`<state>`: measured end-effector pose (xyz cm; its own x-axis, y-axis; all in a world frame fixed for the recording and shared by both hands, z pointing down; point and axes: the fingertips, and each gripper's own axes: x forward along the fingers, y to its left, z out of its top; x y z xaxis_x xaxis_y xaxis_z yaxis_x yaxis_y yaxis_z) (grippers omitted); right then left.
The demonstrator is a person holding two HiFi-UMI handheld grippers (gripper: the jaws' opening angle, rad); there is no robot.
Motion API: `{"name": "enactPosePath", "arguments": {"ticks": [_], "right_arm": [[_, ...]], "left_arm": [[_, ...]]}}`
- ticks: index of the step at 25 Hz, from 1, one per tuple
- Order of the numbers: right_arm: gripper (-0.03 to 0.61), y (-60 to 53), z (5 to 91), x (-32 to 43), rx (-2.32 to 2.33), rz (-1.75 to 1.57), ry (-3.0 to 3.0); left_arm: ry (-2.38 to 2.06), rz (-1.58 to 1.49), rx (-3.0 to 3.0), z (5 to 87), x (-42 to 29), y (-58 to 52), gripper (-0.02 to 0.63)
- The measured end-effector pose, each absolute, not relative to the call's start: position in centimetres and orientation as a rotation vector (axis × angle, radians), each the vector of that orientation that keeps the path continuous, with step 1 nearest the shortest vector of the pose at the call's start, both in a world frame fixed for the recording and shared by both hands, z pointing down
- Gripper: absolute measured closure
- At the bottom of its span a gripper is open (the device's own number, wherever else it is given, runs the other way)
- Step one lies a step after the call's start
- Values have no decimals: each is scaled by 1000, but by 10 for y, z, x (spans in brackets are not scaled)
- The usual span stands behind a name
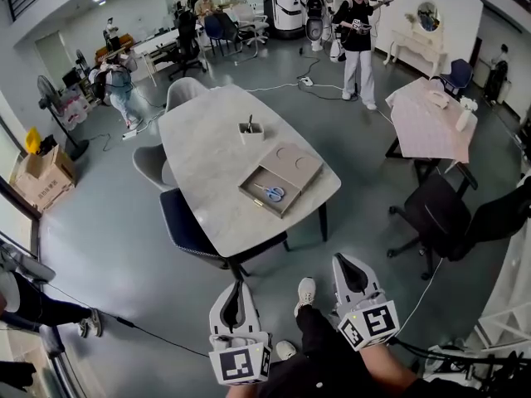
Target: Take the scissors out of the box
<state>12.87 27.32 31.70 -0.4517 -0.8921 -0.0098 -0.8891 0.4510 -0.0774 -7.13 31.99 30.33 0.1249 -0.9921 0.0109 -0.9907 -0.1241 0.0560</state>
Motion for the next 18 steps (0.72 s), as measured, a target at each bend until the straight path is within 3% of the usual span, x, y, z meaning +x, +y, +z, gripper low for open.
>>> {"name": "enactPosePath", "arguments": {"ticks": [18], "right_arm": [[583, 158, 317, 105, -1566, -70, 2664]], "left_arm": [[-2054, -47, 2314, 305, -83, 213, 597]]}}
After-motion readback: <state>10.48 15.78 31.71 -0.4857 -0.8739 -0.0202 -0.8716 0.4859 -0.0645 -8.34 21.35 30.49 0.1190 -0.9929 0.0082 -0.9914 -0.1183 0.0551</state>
